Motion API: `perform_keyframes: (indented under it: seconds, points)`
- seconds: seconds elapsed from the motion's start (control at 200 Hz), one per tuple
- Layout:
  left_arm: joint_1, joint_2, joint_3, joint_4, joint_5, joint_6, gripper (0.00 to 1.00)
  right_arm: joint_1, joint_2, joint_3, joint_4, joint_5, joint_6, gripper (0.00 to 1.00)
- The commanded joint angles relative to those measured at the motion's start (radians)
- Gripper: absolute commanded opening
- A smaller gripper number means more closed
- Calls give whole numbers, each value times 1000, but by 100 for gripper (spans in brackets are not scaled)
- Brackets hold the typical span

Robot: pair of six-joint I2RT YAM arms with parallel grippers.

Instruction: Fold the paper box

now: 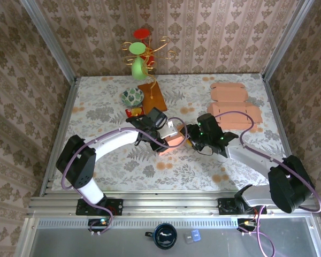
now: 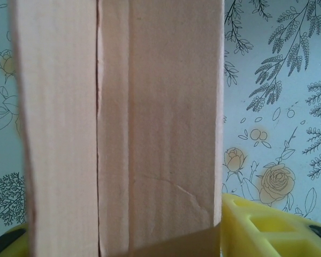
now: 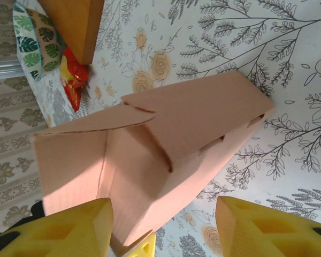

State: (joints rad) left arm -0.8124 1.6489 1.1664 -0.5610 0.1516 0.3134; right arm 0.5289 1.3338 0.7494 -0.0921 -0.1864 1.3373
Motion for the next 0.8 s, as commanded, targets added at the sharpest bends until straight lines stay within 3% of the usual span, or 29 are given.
perform_keyframes:
  seconds: [0.0, 0.29, 0.415, 0.795]
  points:
    - [-7, -4, -11, -16, -5, -12, 53, 8, 30, 16, 9, 37, -6, 54]
    - [-9, -12, -9, -10, -10, -5, 54, 8, 80, 4, -99, 31, 21, 48]
    - [-10, -21, -13, -6, -10, -2, 54, 8, 99, 28, -184, 36, 33, 38]
    - [-11, -34, -19, 5, -15, 9, 53, 8, 109, 102, -252, 14, -12, 40]
